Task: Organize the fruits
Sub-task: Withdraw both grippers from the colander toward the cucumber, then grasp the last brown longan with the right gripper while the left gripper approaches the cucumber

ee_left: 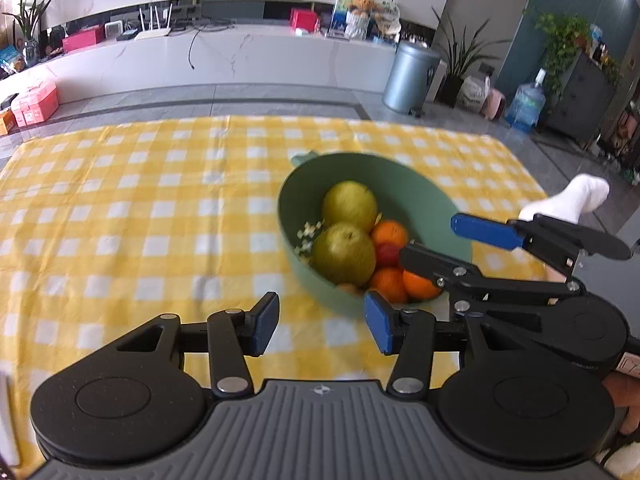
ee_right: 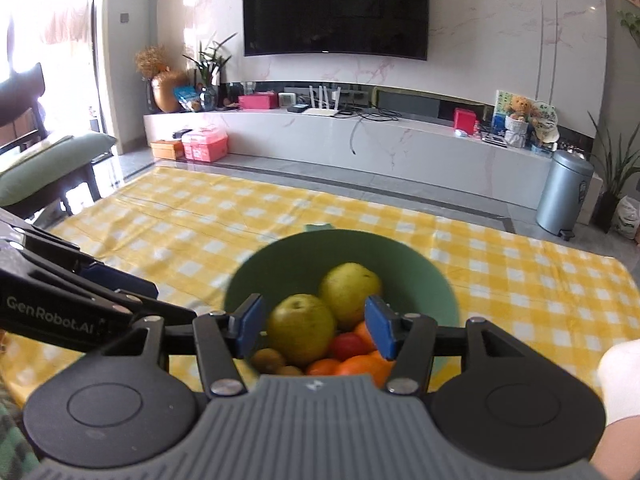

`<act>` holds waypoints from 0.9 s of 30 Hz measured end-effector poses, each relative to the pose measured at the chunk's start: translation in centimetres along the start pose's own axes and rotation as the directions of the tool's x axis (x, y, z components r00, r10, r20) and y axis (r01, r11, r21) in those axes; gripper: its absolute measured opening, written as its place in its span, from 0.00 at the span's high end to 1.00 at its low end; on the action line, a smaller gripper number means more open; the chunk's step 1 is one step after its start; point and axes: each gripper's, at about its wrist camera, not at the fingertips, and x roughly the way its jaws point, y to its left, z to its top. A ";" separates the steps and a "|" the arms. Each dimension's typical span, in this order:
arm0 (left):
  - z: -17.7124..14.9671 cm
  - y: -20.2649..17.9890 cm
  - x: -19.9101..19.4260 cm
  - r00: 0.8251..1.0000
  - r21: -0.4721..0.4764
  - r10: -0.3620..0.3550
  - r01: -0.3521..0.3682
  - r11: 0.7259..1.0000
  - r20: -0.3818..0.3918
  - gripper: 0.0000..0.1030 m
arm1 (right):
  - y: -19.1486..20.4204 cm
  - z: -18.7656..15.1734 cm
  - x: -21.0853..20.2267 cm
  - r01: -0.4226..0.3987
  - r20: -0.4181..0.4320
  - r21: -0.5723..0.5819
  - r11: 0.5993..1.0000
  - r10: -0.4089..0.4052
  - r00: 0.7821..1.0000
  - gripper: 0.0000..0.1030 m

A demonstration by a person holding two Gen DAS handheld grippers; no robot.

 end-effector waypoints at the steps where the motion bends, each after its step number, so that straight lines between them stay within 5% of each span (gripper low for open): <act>1: -0.2 0.1 -0.2 1.000 0.006 0.009 -0.008 1.000 -0.009 0.44 | 0.4 -0.1 -0.1 -0.004 0.003 -0.006 1.000 0.005 1.000 0.48; 18: -5.9 4.5 -2.1 0.984 -0.048 0.058 -0.067 0.997 -0.167 0.44 | 5.9 -3.6 -2.0 -0.148 -0.038 0.002 0.989 0.148 0.988 0.50; 27: -7.7 5.8 -2.2 0.979 -0.104 0.091 -0.111 0.988 -0.180 0.44 | 9.4 -6.3 -0.2 -0.290 -0.184 -0.016 0.957 0.283 0.941 0.68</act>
